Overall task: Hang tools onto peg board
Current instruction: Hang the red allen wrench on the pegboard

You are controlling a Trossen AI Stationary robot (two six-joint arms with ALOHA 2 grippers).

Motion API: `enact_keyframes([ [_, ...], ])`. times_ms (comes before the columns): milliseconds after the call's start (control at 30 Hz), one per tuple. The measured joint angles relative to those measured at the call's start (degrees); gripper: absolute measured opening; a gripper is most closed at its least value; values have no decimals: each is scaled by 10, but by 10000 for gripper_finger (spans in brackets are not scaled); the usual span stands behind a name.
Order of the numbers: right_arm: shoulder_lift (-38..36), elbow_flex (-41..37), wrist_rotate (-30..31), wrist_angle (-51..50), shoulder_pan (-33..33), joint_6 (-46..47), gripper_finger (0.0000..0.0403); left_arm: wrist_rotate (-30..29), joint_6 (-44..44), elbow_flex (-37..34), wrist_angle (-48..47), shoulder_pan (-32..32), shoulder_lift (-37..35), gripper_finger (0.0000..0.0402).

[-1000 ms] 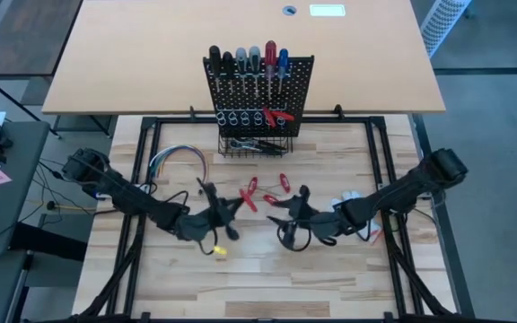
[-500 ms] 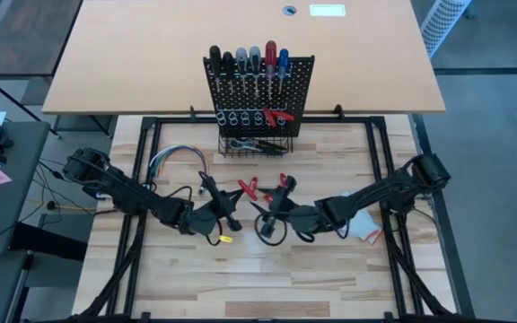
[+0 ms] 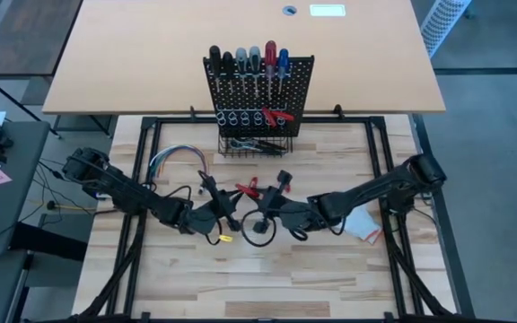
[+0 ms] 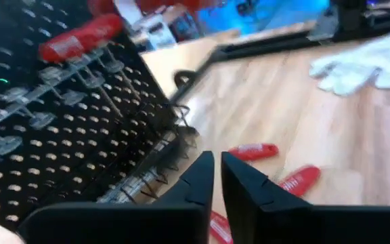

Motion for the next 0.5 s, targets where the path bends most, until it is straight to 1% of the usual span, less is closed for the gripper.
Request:
enact_keyframes([
  [100,-20,67,16,-86,-15,-10,42,9,-14,-1,-22,0,2,52],
  [167,-31,118,20,-165,-32,-10,42,8,-28,-1,-31,4,1,71],
  [300,-31,216,12,-293,-87,-11,42,6,-48,-1,-64,10,1,97],
  [400,-30,250,-23,-326,-141,-11,42,6,-53,-1,-74,10,1,105],
  [500,-28,254,-69,-328,-189,-10,42,6,-53,-1,-75,10,1,106],
])
